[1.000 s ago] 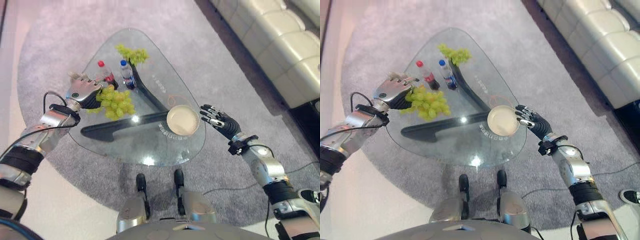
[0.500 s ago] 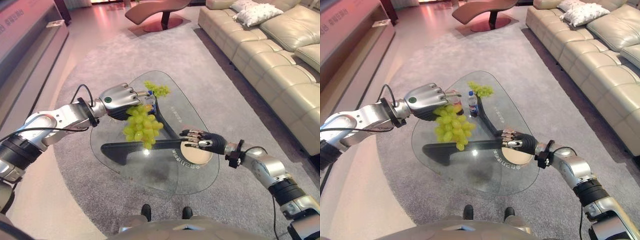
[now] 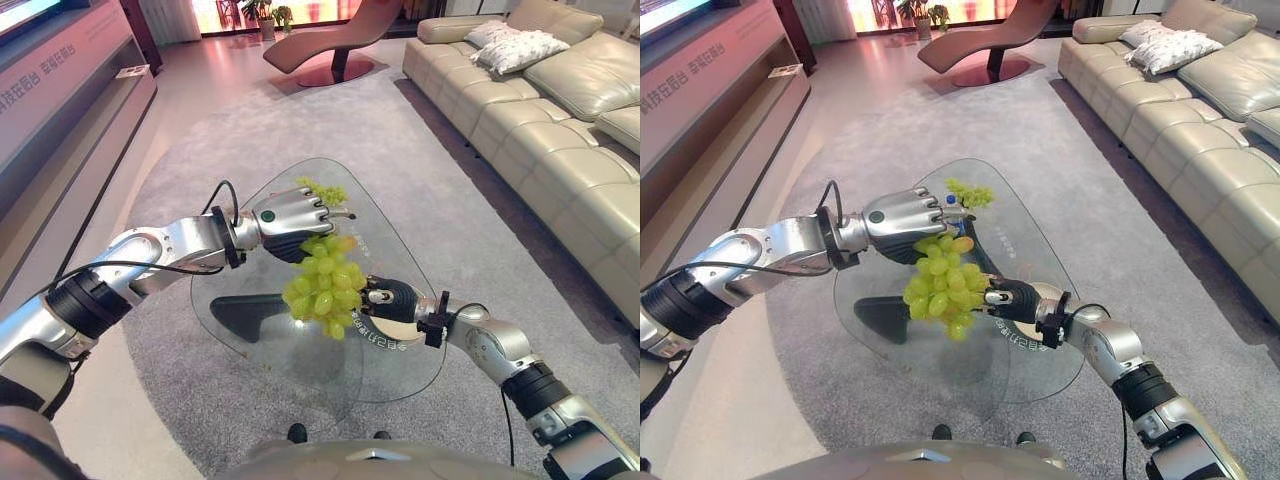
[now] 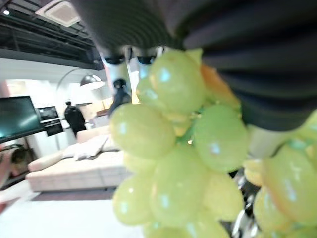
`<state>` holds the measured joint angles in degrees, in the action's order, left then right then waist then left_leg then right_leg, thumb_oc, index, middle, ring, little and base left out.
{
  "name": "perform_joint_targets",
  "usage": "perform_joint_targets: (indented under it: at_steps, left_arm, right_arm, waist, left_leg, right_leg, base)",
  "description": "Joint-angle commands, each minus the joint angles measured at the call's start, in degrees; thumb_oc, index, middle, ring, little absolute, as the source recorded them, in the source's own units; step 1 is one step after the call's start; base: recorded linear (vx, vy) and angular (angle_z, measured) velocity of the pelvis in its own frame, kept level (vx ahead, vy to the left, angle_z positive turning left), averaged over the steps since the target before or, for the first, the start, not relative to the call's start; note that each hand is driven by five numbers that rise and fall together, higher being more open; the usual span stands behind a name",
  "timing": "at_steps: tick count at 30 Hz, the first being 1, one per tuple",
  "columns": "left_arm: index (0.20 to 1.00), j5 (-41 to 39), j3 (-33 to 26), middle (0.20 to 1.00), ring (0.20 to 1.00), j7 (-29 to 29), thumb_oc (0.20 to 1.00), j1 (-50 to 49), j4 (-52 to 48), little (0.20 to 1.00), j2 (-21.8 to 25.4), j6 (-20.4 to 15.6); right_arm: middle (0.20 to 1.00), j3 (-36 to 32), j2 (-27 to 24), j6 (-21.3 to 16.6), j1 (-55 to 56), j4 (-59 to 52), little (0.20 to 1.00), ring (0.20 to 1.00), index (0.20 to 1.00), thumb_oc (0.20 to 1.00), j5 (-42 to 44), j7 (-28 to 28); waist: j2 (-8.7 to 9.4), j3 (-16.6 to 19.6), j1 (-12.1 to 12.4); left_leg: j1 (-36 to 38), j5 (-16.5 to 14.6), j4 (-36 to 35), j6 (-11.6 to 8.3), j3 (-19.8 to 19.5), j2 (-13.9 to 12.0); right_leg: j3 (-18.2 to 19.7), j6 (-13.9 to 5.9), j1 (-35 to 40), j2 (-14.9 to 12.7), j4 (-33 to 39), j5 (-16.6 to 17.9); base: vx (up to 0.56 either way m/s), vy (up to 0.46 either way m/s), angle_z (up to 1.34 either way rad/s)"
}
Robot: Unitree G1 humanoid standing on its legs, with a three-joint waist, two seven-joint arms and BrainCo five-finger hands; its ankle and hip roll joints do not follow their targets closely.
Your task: Pick up fruits into the plate
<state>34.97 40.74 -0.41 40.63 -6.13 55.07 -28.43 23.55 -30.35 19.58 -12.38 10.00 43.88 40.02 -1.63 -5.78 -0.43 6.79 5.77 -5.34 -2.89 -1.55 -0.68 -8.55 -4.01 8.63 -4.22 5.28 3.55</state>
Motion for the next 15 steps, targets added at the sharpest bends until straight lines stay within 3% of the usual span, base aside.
perform_joint_targets:
  at_steps: [1, 8, 15]
  left_arm:
    - [0.2, -6.97, -1.45, 0.2, 0.2, -1.5, 0.2, 6.69, 0.75, 0.2, -1.3, 0.0]
    - [0.2, -9.21, -3.35, 0.2, 0.2, -4.51, 0.2, 4.52, -1.34, 0.2, -1.92, 0.18]
    - [0.2, -10.04, -3.05, 0.2, 0.2, -6.04, 0.2, 4.42, -0.05, 0.2, -3.9, 2.83]
  right_arm:
    - [1.0, 0.58, 0.99, -4.92, -0.06, -0.26, 1.0, 1.0, 1.0, 1.0, 1.4, -1.3]
    - [1.0, -0.02, 1.79, -7.02, 1.45, -0.84, 1.0, 1.0, 1.0, 1.0, 2.7, -1.24]
    - [1.0, 1.17, 3.73, -7.84, 1.68, -2.7, 1.0, 1.0, 1.0, 1.0, 5.42, -0.42]
  waist:
    - [2.07, 1.9, 1.23]
    - [1.88, 1.66, 1.06]
    - [1.75, 1.71, 0.83]
  left_leg:
    - [4.41, -12.88, 3.0, 1.37, 2.65, 1.64]
    - [4.59, -12.8, 2.83, 1.35, 3.03, 1.4]
    - [4.85, -12.55, 2.32, 1.38, 3.16, 1.36]
  right_leg:
    - [-1.33, -3.96, 1.64, -3.03, -1.9, -5.28]
    - [-1.06, -3.91, 1.88, -2.9, -1.45, -5.16]
    - [-0.81, -3.99, 1.96, -2.73, -1.19, -5.09]
  base:
    - [0.0, 0.0, 0.0]
    - [0.0, 0.0, 0.0]
    - [0.0, 0.0, 0.0]
